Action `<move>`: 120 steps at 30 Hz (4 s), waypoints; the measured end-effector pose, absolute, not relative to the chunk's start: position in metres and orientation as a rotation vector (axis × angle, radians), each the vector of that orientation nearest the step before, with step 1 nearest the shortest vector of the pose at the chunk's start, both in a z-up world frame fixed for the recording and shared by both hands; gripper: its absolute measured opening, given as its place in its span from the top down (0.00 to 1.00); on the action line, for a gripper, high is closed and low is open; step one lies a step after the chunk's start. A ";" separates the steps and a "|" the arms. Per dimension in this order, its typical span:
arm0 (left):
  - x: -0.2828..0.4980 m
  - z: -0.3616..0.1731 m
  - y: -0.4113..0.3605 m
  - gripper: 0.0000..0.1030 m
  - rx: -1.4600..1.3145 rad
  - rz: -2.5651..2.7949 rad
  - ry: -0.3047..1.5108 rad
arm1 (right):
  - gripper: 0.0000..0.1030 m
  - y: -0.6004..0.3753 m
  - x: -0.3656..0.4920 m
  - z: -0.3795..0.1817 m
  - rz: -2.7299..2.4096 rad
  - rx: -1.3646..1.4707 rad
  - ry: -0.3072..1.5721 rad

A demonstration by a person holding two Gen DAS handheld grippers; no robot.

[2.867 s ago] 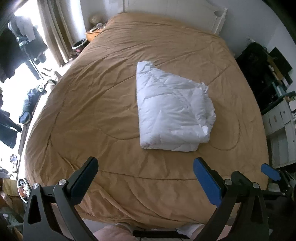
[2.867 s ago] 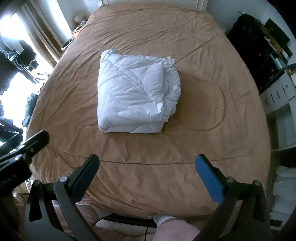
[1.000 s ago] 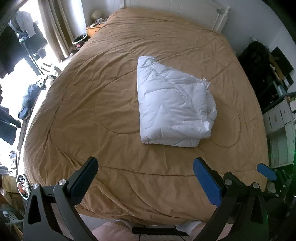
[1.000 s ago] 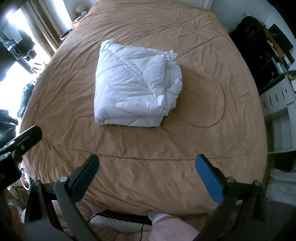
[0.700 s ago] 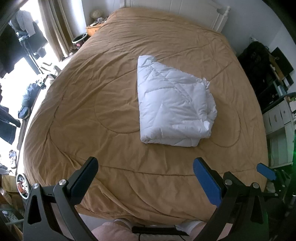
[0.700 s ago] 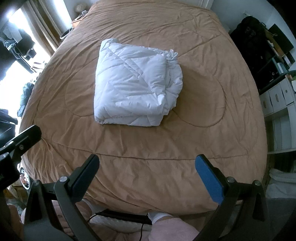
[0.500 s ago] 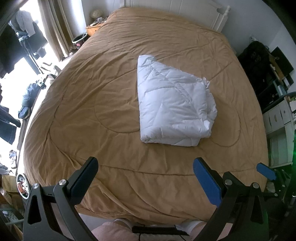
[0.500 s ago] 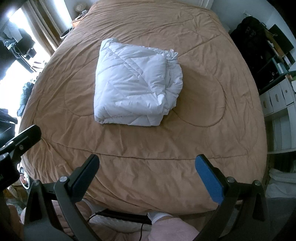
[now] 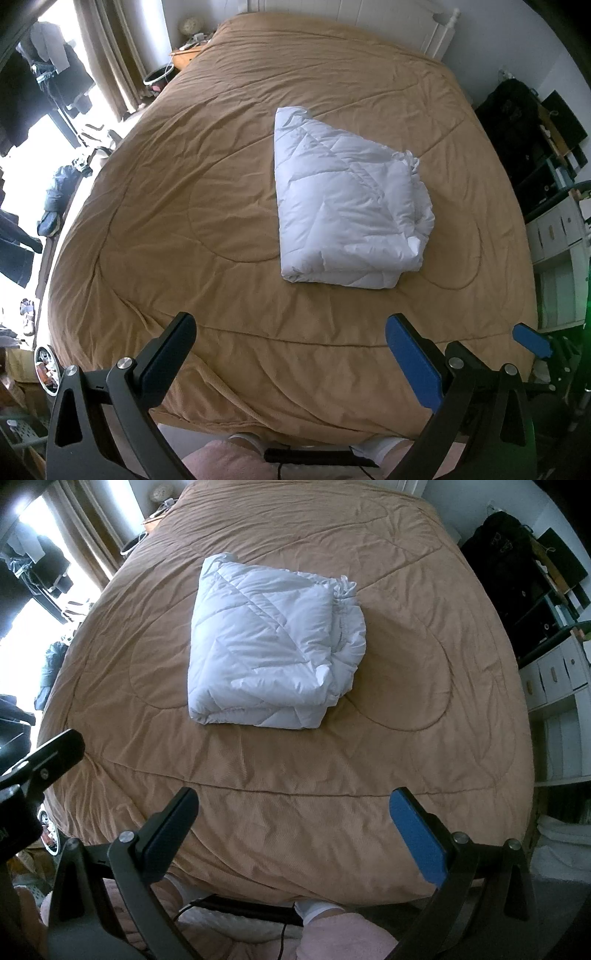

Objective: Fold large clothes

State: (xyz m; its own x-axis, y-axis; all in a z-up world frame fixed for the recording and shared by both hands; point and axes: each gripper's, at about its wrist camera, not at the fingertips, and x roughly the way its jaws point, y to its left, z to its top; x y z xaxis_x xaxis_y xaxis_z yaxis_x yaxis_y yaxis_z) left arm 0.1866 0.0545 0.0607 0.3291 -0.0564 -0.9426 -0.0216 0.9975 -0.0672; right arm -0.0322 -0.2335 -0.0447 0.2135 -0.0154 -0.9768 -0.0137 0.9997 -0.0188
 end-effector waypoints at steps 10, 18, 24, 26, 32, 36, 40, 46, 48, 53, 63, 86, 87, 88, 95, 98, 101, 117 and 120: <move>0.185 0.059 0.053 0.01 -0.067 -0.018 1.248 | 0.00 -0.240 -0.033 -0.047 -0.008 -0.025 1.358; 0.185 0.057 0.054 0.01 -0.072 -0.023 1.256 | 0.00 -0.241 -0.033 -0.047 -0.007 -0.026 1.356; 0.186 0.055 0.054 0.01 -0.065 -0.026 1.265 | 0.00 -0.243 -0.030 -0.054 -0.013 -0.030 1.385; 0.185 0.054 0.053 0.01 -0.064 -0.027 1.266 | 0.00 -0.244 -0.029 -0.057 -0.012 -0.034 1.399; 0.185 0.054 0.052 0.01 -0.065 -0.026 1.268 | 0.00 -0.244 -0.029 -0.056 -0.010 -0.026 1.398; 0.185 0.052 0.052 0.01 -0.065 -0.027 1.279 | 0.00 -0.240 -0.029 -0.059 0.001 -0.038 1.406; 0.185 0.050 0.052 0.01 -0.055 -0.030 1.287 | 0.00 -0.236 -0.029 -0.062 0.015 -0.042 1.421; 0.187 0.047 0.054 0.01 -0.066 -0.029 1.296 | 0.00 -0.237 -0.030 -0.061 0.010 -0.032 1.416; 0.188 0.045 0.055 0.01 -0.062 -0.021 1.302 | 0.00 -0.238 -0.030 -0.062 0.010 -0.027 1.421; 0.188 0.042 0.054 0.01 -0.057 -0.025 1.309 | 0.00 -0.240 -0.029 -0.062 0.010 -0.029 1.415; 0.190 0.041 0.054 0.01 -0.060 -0.029 1.318 | 0.00 -0.236 -0.030 -0.062 0.014 -0.029 1.423; 0.187 0.039 0.055 0.01 -0.060 -0.023 1.320 | 0.00 -0.233 -0.032 -0.058 0.022 -0.031 1.406; 0.187 0.039 0.055 0.01 -0.060 -0.023 1.320 | 0.00 -0.232 -0.033 -0.058 0.021 -0.032 1.406; 0.187 0.039 0.055 0.01 -0.059 -0.023 1.320 | 0.00 -0.232 -0.033 -0.058 0.020 -0.033 1.406; 0.187 0.038 0.056 0.01 -0.059 -0.026 1.325 | 0.00 -0.232 -0.032 -0.058 0.028 -0.029 1.412; 0.186 0.037 0.056 0.01 -0.057 -0.027 1.327 | 0.00 -0.232 -0.033 -0.058 0.029 -0.027 1.413; 0.186 0.037 0.056 0.01 -0.057 -0.028 1.328 | 0.00 -0.231 -0.034 -0.059 0.025 -0.025 1.415; 0.185 0.037 0.052 0.01 -0.049 -0.032 1.337 | 0.00 -0.232 -0.036 -0.061 0.022 -0.020 1.423; 0.185 0.037 0.052 0.01 -0.048 -0.032 1.338 | 0.00 -0.232 -0.036 -0.061 0.023 -0.020 1.423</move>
